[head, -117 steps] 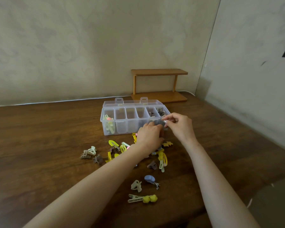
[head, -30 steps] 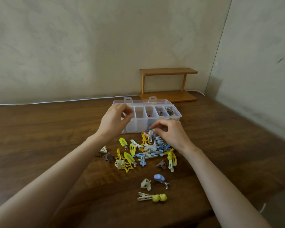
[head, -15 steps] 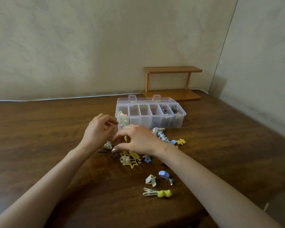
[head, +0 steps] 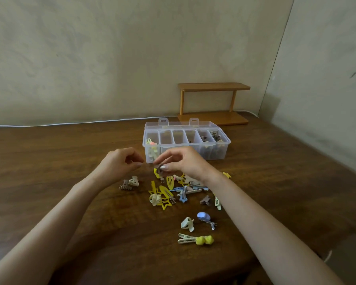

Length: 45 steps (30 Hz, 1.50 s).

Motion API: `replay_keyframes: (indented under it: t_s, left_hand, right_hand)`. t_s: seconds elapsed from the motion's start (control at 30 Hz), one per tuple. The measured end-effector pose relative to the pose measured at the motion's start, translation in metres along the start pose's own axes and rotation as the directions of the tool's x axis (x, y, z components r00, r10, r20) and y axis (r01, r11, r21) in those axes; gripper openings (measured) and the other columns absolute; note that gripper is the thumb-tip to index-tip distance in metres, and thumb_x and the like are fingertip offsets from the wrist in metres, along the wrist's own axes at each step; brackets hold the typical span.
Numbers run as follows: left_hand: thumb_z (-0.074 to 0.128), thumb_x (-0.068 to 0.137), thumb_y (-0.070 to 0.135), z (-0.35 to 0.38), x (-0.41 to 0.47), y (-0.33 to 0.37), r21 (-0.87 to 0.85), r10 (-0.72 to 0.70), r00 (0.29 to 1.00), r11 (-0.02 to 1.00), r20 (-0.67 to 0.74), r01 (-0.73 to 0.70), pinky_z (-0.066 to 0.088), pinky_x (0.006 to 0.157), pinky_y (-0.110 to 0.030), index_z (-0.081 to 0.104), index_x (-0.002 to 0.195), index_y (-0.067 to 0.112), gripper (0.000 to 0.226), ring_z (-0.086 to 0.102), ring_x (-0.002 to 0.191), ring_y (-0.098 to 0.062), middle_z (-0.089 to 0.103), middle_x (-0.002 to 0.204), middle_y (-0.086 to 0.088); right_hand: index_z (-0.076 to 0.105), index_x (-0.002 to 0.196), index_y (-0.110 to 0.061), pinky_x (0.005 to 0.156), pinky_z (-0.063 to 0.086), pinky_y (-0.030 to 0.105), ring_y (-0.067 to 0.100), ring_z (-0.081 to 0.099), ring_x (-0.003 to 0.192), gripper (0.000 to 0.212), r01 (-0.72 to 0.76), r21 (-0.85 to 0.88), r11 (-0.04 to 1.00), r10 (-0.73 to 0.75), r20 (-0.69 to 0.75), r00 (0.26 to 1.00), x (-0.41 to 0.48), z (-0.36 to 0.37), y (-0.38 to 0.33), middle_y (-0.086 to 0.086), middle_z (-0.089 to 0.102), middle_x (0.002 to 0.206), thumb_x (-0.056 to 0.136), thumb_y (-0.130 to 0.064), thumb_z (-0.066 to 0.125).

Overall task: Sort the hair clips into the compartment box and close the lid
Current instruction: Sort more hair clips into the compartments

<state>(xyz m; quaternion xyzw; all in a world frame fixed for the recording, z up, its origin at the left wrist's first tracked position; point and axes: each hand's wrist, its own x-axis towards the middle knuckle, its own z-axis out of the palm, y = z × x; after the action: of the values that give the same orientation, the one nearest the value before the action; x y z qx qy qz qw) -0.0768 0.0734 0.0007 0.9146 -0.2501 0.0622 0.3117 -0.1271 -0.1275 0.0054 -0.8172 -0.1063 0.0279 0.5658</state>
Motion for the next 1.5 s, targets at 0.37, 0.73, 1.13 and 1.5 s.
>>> replay_keyframes:
  t_s: [0.37, 0.73, 1.13, 1.5]
  left_hand:
    - [0.070, 0.079, 0.026, -0.009, -0.001, -0.004, 0.105, -0.015, 0.942, 0.994, 0.335, -0.021, 0.041, 0.066, -0.015, 0.063, 0.079, 0.027, 0.008, 0.057, 0.080, -0.003, 0.064, 0.084, 0.010]
    - [0.065, 0.084, 0.017, 0.000, 0.000, -0.002, 0.102, 0.013, 0.970, 0.994, 0.241, -0.039, 0.042, 0.063, -0.016, 0.061, 0.078, 0.024, 0.010, 0.056, 0.077, -0.004, 0.061, 0.080, 0.010]
    - [0.066, 0.081, 0.007, 0.015, 0.000, 0.003, -0.061, 0.036, 0.989, 0.998, 0.141, -0.028, 0.048, 0.070, -0.014, 0.064, 0.089, 0.018, 0.013, 0.063, 0.086, -0.008, 0.068, 0.092, 0.001]
    - [0.069, 0.077, 0.001, 0.021, -0.005, 0.017, -0.218, 0.111, 0.993, 0.969, -0.033, -0.115, 0.052, 0.074, -0.012, 0.064, 0.087, 0.014, 0.016, 0.065, 0.084, -0.006, 0.068, 0.087, 0.002]
  right_hand:
    - [0.062, 0.105, 0.008, 0.064, 0.058, 0.025, 0.022, 0.071, 0.071, 0.021, -0.052, 0.355, 0.933, 0.069, -0.036, 0.997, -0.013, -0.018, 0.016, 0.019, 0.070, 0.090, 0.088, -0.004, 0.060]
    - [0.067, 0.100, 0.001, 0.060, 0.057, 0.023, 0.020, 0.070, 0.070, 0.018, 0.050, 0.276, 0.960, 0.024, -0.260, 0.965, -0.013, -0.027, 0.018, 0.011, 0.072, 0.086, 0.088, -0.011, 0.063]
    - [0.072, 0.102, -0.013, 0.073, 0.049, 0.012, 0.005, 0.058, 0.084, 0.017, -0.036, -0.402, 0.915, -0.234, -0.600, 0.765, 0.021, -0.060, 0.021, 0.000, 0.070, 0.097, 0.088, -0.013, 0.063]
    - [0.066, 0.098, -0.012, 0.072, 0.053, 0.023, 0.015, 0.063, 0.081, 0.011, 0.072, -0.240, 0.968, -0.127, -0.221, 0.967, -0.003, -0.009, 0.013, 0.002, 0.066, 0.090, 0.087, -0.014, 0.064]
